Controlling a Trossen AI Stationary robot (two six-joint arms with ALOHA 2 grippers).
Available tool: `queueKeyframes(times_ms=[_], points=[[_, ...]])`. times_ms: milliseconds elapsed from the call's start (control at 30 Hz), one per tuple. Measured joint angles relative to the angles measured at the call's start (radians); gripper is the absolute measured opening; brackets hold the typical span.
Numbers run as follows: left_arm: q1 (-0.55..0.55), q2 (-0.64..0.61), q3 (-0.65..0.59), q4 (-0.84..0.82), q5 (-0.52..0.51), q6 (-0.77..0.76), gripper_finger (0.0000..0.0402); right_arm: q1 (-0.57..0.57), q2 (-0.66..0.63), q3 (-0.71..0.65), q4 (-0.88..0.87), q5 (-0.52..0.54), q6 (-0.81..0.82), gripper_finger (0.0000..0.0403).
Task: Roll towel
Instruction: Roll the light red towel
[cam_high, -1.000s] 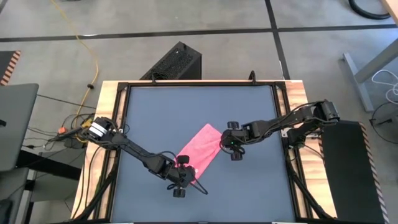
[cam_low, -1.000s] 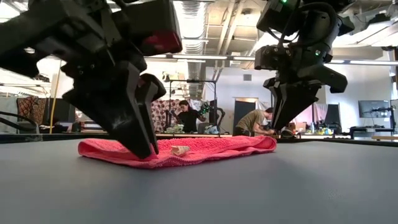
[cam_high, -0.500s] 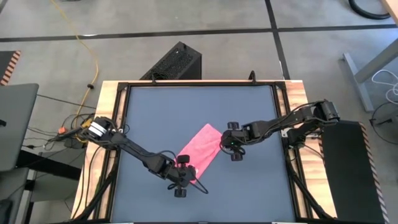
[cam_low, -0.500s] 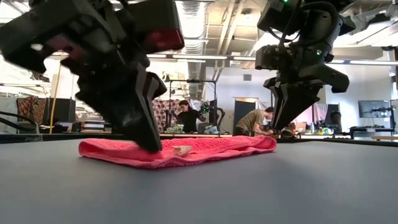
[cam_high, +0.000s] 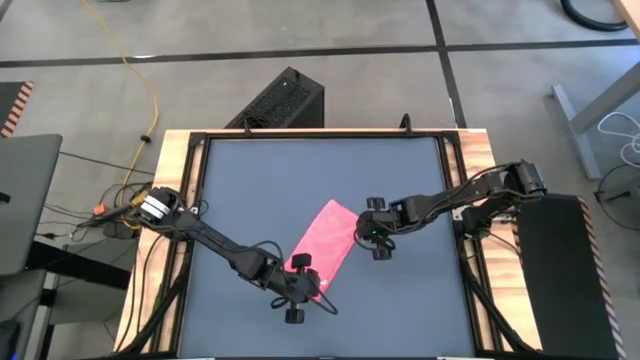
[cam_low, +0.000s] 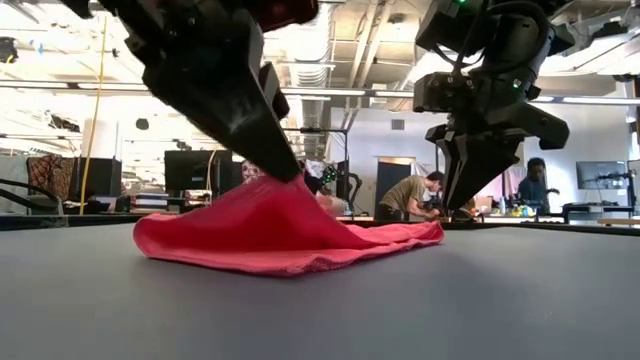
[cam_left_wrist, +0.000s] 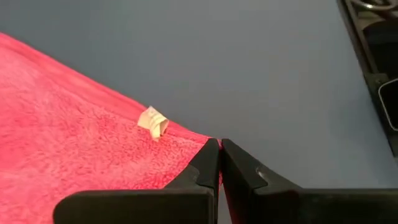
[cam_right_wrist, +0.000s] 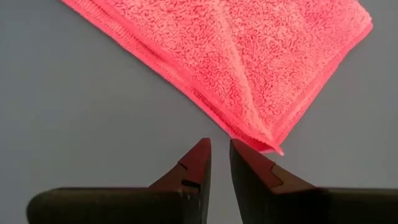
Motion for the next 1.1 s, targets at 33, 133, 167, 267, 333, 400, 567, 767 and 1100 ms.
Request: queueKeyframes(times_ms=[33, 133, 167, 267, 333, 400, 567, 767, 1100], points=[[-0.001, 0.005, -0.001, -0.003, 0.002, -0.004, 0.0, 0.0, 0.0, 0.0, -0.004, 0.0, 0.0, 0.0087], [0.0, 0.05, 0.0, 0.055, 0.033, -0.024, 0.0, -0.001, 0.0, 0.001, -0.024, 0.0, 0.008, 0.0087], [0.0, 0.063, -0.002, 0.053, 0.049, -0.027, 0.0, -0.001, 0.0, 0.001, -0.034, 0.0, 0.013, 0.0087], [0.007, 0.085, 0.0, 0.085, 0.097, -0.041, 0.0005, 0.0, 0.0, 0.003, -0.051, 0.0, 0.034, 0.0087], [0.011, 0.084, -0.001, 0.08, 0.125, -0.043, 0.0014, 0.007, 0.0, 0.003, -0.045, 0.0, 0.037, 0.0087], [0.014, 0.077, 0.0, 0.061, 0.147, -0.042, 0.0028, 0.009, 0.0, 0.003, -0.008, -0.001, 0.036, 0.0087], [0.018, 0.039, 0.0, 0.025, 0.162, -0.034, 0.0068, 0.015, 0.0, 0.001, 0.162, -0.007, 0.061, 0.0087], [0.027, -0.013, 0.0, -0.003, 0.152, -0.014, 0.0106, 0.019, 0.008, -0.03, 0.255, -0.027, 0.079, 0.0087], [0.084, -0.068, -0.016, -0.245, 0.061, 0.014, 0.0102, 0.017, 0.007, -0.16, 0.444, -0.02, 0.218, 0.0087]])
